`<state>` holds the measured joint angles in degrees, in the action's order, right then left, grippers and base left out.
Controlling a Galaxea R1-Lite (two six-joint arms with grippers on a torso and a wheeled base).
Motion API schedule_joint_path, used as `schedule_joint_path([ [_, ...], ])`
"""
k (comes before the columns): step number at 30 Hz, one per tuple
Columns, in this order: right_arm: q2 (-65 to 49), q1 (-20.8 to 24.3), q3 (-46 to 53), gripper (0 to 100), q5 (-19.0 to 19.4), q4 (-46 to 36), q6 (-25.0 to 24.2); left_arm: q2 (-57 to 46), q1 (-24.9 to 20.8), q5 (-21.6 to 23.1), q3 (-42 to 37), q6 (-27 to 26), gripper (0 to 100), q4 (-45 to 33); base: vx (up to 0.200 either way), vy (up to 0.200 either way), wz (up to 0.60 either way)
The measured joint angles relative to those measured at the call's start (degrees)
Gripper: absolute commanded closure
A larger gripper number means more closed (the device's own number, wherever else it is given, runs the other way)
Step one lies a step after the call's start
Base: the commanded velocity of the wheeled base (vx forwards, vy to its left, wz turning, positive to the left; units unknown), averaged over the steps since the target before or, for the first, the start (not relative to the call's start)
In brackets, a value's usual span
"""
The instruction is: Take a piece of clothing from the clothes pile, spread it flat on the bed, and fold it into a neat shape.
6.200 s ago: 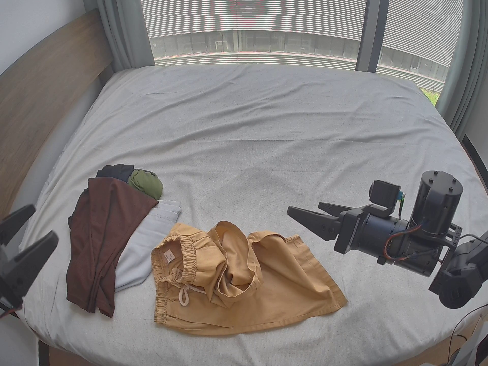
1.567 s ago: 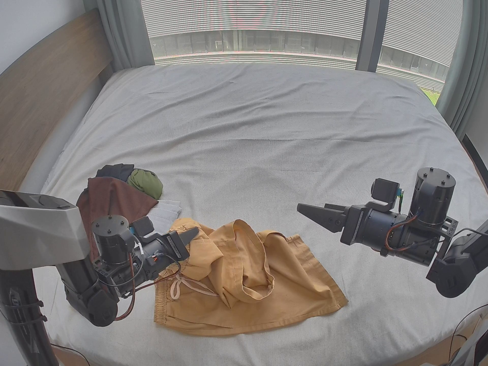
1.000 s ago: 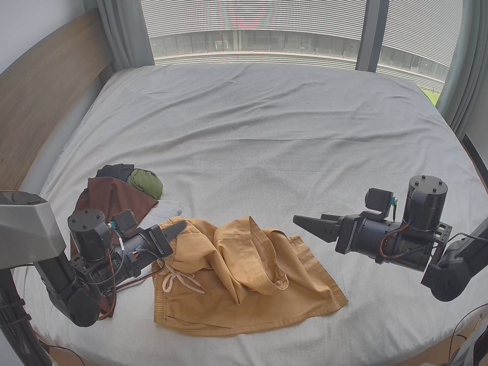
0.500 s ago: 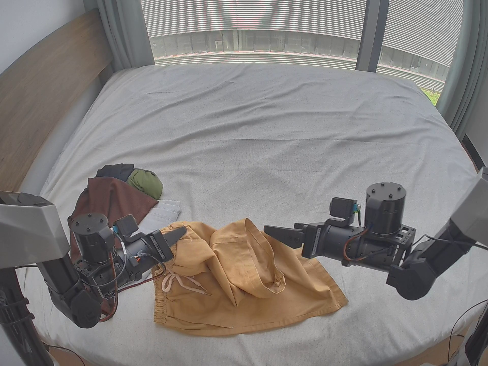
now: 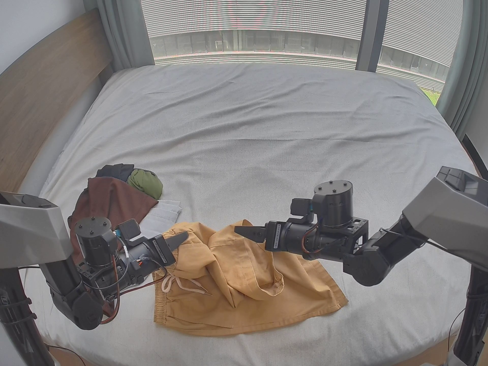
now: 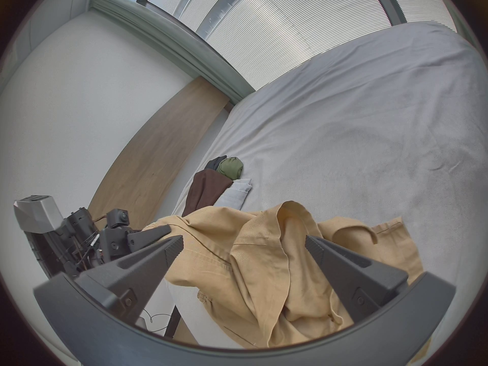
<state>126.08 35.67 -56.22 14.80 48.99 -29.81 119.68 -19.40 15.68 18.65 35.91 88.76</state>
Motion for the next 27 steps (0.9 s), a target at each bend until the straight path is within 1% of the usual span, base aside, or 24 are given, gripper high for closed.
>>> schedule_joint_path([
  [4, 3.1, 0.8, -4.8, 0, -0.3, -2.4, -1.6, -0.1, 0.0, 0.0, 0.0, 0.0, 100, 0.0, 0.000, 0.000, 0.00],
  [8, 5.7, 2.0, -7.2, 0, -0.4, -2.9, -4.1, -0.2, 0.0, 0.0, -0.1, 0.0, 100, 0.0, 0.000, 0.000, 0.00],
  [12, 8.4, 2.8, -9.0, 0, -1.4, -3.0, -4.5, -0.3, 0.0, 0.0, -0.1, -0.3, 100, 0.0, 0.000, 0.000, 0.00],
  [16, 10.9, 3.2, -11.2, 0, -3.0, -3.0, -4.5, -0.3, 0.0, 0.0, -0.3, -1.7, 100, 0.1, 0.000, 0.000, 0.00],
  [23, 13.3, 3.4, -13.2, 0, -3.3, -2.6, -4.7, -0.3, 0.0, 0.0, -0.4, -1.9, 100, 0.1, 0.000, 0.000, 0.00],
  [24, 13.6, 3.4, -13.4, 100, -3.3, -2.6, -4.7, -0.3, 0.0, 0.0, -0.4, -1.9, 100, 0.1, 0.000, 0.000, 0.00],
  [27, 14.1, 3.4, -13.9, 100, -3.3, -2.5, -4.7, -0.3, 0.0, 0.0, -0.4, -1.9, 100, 0.1, 0.000, 0.000, 0.00],
])
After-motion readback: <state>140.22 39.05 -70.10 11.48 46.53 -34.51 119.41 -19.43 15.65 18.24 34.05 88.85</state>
